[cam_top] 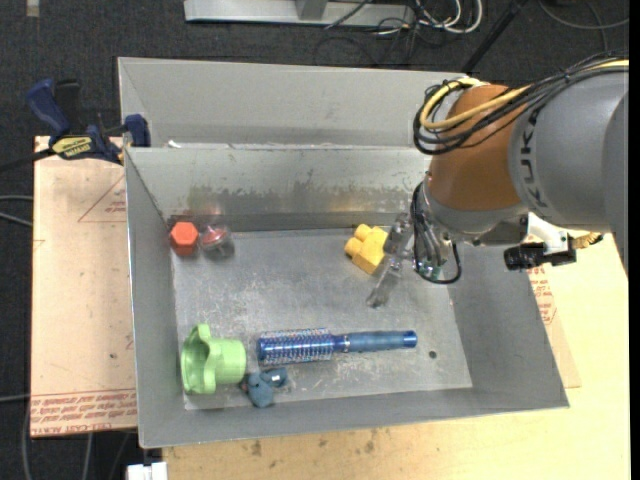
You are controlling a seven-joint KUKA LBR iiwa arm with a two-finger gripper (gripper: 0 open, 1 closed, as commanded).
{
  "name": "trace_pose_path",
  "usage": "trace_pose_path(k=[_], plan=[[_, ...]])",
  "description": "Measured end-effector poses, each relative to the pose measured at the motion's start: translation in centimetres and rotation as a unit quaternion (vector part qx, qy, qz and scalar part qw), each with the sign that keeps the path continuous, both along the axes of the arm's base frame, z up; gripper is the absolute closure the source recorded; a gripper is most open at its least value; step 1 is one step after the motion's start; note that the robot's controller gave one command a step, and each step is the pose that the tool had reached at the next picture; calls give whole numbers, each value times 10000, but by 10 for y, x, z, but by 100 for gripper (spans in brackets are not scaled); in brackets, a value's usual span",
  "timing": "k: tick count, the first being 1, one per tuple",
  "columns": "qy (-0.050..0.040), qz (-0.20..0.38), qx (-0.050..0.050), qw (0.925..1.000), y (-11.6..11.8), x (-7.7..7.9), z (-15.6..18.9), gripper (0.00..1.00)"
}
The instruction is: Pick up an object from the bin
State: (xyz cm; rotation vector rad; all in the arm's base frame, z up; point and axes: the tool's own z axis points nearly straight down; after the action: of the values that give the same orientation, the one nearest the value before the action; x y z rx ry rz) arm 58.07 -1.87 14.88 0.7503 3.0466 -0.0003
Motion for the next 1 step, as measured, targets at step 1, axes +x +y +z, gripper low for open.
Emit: trace_pose_path(k=[1], plan=[[76,-44,11,10000,9,-71,-60,0]])
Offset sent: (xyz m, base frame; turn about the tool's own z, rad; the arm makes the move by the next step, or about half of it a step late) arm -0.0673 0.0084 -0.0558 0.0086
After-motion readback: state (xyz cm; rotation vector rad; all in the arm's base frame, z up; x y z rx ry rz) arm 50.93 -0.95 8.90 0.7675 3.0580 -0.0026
